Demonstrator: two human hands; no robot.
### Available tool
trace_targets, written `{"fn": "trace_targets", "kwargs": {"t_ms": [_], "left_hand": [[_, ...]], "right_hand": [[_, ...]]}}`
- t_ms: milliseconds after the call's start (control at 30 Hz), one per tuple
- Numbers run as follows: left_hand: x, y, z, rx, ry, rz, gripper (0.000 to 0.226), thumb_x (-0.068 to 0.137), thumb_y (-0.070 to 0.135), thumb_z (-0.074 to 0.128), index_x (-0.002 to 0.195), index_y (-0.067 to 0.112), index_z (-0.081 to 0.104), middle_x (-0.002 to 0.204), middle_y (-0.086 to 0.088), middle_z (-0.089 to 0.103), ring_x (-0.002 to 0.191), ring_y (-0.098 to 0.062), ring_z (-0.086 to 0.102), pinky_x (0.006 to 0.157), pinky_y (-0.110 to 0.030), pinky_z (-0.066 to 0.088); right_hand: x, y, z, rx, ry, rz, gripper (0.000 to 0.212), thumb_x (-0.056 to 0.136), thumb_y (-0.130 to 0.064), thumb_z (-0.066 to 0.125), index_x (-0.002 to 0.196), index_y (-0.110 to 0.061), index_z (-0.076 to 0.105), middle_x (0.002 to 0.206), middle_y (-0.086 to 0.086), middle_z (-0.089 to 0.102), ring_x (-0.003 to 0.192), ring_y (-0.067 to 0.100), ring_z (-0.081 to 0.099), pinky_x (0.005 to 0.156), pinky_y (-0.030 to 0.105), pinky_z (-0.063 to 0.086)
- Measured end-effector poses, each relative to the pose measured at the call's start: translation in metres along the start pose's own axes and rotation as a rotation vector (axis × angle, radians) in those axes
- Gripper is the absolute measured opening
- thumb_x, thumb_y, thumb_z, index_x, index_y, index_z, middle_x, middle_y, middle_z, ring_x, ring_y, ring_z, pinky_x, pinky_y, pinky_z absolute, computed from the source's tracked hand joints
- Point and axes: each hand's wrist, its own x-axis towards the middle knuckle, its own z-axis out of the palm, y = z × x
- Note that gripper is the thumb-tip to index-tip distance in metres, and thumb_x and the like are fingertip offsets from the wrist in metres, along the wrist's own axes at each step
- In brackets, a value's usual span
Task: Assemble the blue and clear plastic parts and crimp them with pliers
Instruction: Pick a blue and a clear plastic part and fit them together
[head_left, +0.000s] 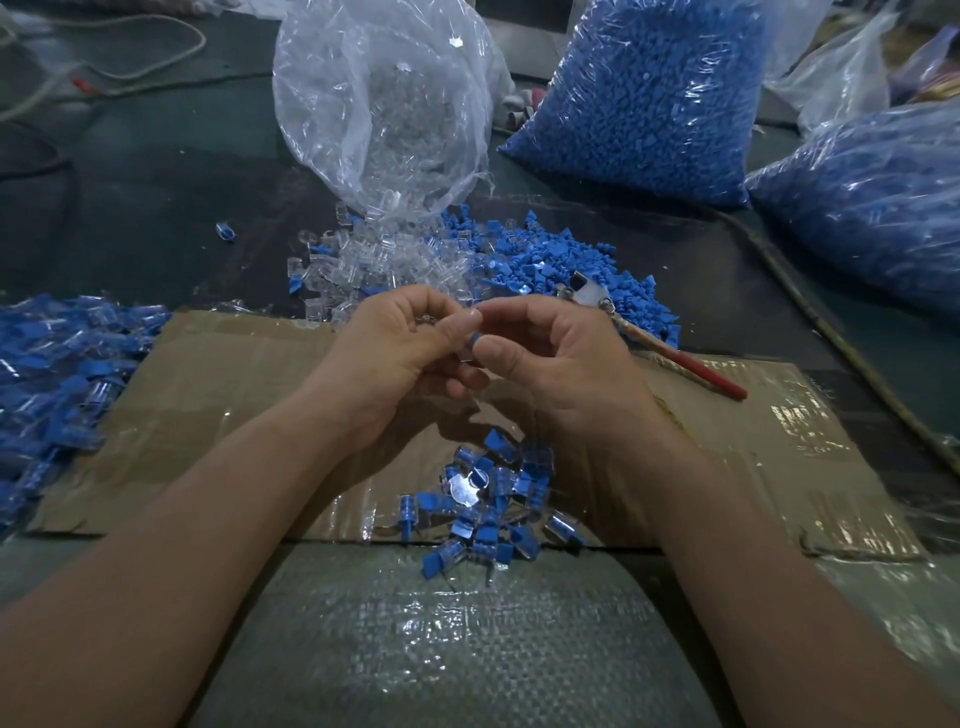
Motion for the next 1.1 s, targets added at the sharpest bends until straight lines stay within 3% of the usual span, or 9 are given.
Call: {"fn": "trace_targets", "kwargs": {"t_ms": [300, 467, 633, 700, 800, 933, 1100], "left_hand": [[-0.002, -0.001, 0.003, 0.065, 0.035, 0.015, 0.015, 0.075, 0.025, 0.058, 0.079, 0.011, 0.055, 0.052, -0.005, 0.061, 0.040, -0.014, 0.057, 0.036, -0.020, 0.045], [-0.005, 0.005, 0.000, 0.046, -0.032, 0.043, 0.011, 0.066, 0.020, 0.063, 0.072, 0.018, 0.073, 0.061, -0.005, 0.066, 0.048, -0.014, 0.061, 0.043, -0.018, 0.048], [-0.008, 0.006, 0.001, 0.093, -0.012, 0.055, 0.015, 0.061, 0.014, 0.069, 0.075, 0.012, 0.072, 0.069, -0.009, 0.070, 0.055, -0.016, 0.065, 0.048, -0.020, 0.052], [-0.009, 0.007, 0.002, 0.120, -0.003, 0.050, 0.018, 0.057, 0.017, 0.071, 0.074, 0.012, 0.070, 0.065, -0.008, 0.069, 0.053, -0.015, 0.064, 0.048, -0.021, 0.053], [-0.009, 0.008, 0.003, 0.153, 0.013, 0.030, 0.014, 0.058, 0.017, 0.072, 0.070, 0.011, 0.067, 0.059, -0.005, 0.067, 0.049, -0.013, 0.062, 0.047, -0.022, 0.052], [-0.007, 0.007, 0.003, 0.106, 0.081, 0.012, 0.013, 0.075, -0.003, 0.064, 0.069, 0.008, 0.064, 0.052, -0.003, 0.063, 0.044, -0.011, 0.057, 0.043, -0.018, 0.048], [-0.006, 0.009, 0.002, 0.102, 0.071, -0.001, 0.013, 0.078, -0.004, 0.061, 0.072, 0.006, 0.063, 0.053, -0.003, 0.064, 0.044, -0.010, 0.059, 0.044, -0.016, 0.048]], "right_hand": [[0.000, 0.002, 0.000, 0.082, 0.020, -0.024, 0.027, 0.075, 0.000, 0.067, 0.093, -0.019, 0.060, 0.075, -0.014, 0.066, 0.073, -0.002, 0.065, 0.066, 0.010, 0.048], [0.003, 0.003, -0.005, 0.059, 0.045, -0.013, 0.022, 0.075, -0.004, 0.068, 0.089, -0.017, 0.058, 0.064, -0.016, 0.067, 0.067, -0.001, 0.066, 0.062, 0.009, 0.048], [0.002, 0.003, -0.008, 0.034, 0.061, 0.002, 0.033, 0.057, -0.034, 0.069, 0.083, -0.020, 0.056, 0.067, -0.011, 0.068, 0.069, 0.003, 0.066, 0.064, 0.014, 0.052], [0.002, 0.003, -0.007, 0.030, 0.057, -0.004, 0.036, 0.053, -0.038, 0.068, 0.081, -0.019, 0.055, 0.066, -0.010, 0.067, 0.068, 0.005, 0.066, 0.064, 0.015, 0.052], [0.002, 0.005, -0.005, 0.025, 0.028, -0.022, 0.027, 0.058, -0.031, 0.067, 0.079, -0.019, 0.056, 0.069, -0.007, 0.066, 0.069, 0.006, 0.066, 0.064, 0.015, 0.051], [0.003, 0.009, -0.003, 0.016, -0.003, -0.060, 0.026, 0.061, -0.023, 0.070, 0.084, -0.021, 0.060, 0.071, -0.012, 0.068, 0.074, 0.004, 0.067, 0.066, 0.014, 0.052], [0.002, 0.013, -0.002, -0.064, 0.063, -0.189, 0.026, 0.071, -0.005, 0.073, 0.084, -0.026, 0.064, 0.074, -0.016, 0.067, 0.075, 0.002, 0.066, 0.070, 0.014, 0.051]]}}
